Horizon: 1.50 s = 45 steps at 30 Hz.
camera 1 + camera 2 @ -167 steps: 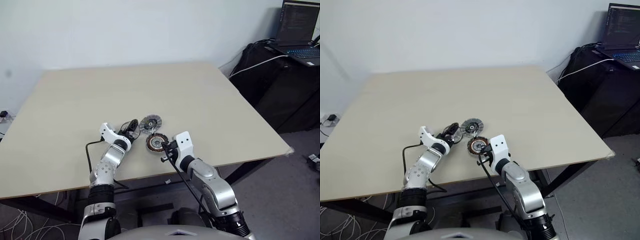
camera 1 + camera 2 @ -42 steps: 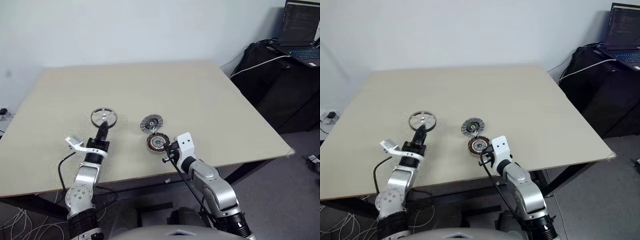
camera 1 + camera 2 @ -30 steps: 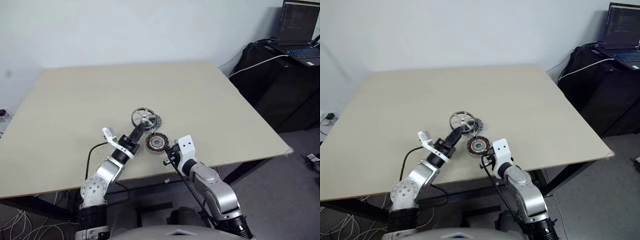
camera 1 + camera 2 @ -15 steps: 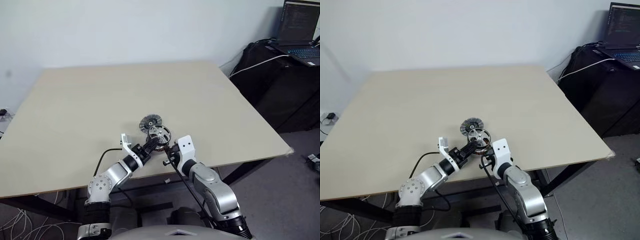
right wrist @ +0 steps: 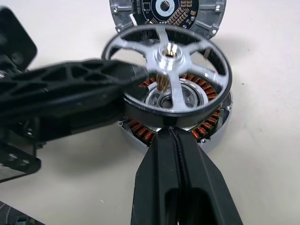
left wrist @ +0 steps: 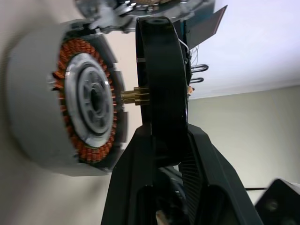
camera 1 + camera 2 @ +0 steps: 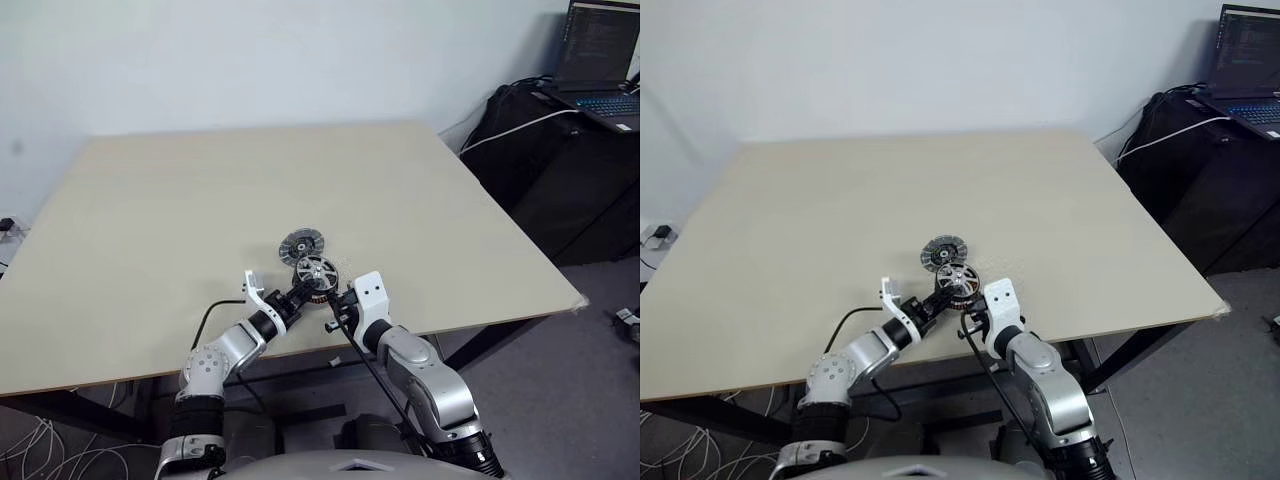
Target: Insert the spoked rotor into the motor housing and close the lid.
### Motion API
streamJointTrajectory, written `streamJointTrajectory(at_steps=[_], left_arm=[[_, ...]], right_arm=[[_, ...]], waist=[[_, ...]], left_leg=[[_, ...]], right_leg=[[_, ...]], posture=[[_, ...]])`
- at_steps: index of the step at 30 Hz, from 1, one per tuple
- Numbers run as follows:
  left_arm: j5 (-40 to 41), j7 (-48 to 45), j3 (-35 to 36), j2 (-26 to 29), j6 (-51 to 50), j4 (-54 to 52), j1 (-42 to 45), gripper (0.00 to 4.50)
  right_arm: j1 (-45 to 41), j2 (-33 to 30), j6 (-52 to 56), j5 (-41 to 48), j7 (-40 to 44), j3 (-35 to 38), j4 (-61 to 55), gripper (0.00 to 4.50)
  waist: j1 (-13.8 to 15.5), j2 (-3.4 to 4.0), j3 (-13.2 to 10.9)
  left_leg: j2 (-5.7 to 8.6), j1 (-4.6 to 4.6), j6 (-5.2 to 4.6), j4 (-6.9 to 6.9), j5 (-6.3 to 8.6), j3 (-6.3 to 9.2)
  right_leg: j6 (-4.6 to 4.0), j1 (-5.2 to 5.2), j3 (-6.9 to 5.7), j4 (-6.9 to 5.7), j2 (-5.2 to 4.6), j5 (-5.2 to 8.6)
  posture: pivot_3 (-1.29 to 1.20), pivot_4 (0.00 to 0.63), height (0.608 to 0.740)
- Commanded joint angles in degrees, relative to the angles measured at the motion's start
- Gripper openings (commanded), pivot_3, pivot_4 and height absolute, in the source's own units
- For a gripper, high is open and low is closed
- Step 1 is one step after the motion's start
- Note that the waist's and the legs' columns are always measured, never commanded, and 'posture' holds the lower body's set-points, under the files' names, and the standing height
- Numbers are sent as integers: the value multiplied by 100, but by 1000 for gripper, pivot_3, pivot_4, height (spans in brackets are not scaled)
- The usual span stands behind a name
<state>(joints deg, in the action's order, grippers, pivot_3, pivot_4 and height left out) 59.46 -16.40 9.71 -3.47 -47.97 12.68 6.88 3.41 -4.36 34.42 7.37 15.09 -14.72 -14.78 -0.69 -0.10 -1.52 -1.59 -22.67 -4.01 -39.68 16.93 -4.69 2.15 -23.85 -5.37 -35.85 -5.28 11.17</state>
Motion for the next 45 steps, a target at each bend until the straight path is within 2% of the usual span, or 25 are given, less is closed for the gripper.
streamJointTrajectory(at_steps=[1, 9, 20, 26, 32, 45], left_arm=[[-98, -158, -38, -184, 1, 80, 180, 431], [-331, -346, -23, -220, 20, 328, 247, 431], [-521, -463, 103, -306, 178, 625, 405, 431], [-550, -533, 112, -305, 132, 611, 392, 2366], [-518, -462, 108, -280, 92, 152, 199, 4296], [-281, -75, 430, -282, 245, -650, -75, 4296]], right_arm=[[-31, -15, -7, 101, 60, 10, -379, 0], [306, -260, 233, 225, 214, -31, -748, 0], [463, -265, 319, 276, 126, -26, -875, 0], [425, -259, 318, 278, 106, -52, -854, 0], [415, -257, 318, 295, 113, -40, -838, 0], [323, -239, 292, 299, 156, -76, -731, 0]], waist=[[-2, 0, 0], [4, 0, 0], [9, 0, 0], [10, 6, 6], [4, 13, 12], [3, 11, 10]], left_leg=[[0, 0, 0, 0, 0, 0], [1, 0, -1, 0, 0, 3], [0, 6, -1, 0, 1, 5], [2, 10, -1, -3, 1, 6], [1, 19, 14, -4, 6, 10], [4, -17, -7, -2, -6, 6]], right_leg=[[0, 0, 0, 0, 0, 0], [0, 0, -1, 0, -3, 0], [0, -7, -5, 0, -6, 0], [2, -16, -7, 1, -10, -1], [8, -7, -12, -2, -15, -7], [3, -45, -5, -2, -11, -7]], posture=[[0, 0, 740], [0, 0, 740], [0, 0, 740], [0, 0, 740], [0, 0, 740], [0, 0, 740]])
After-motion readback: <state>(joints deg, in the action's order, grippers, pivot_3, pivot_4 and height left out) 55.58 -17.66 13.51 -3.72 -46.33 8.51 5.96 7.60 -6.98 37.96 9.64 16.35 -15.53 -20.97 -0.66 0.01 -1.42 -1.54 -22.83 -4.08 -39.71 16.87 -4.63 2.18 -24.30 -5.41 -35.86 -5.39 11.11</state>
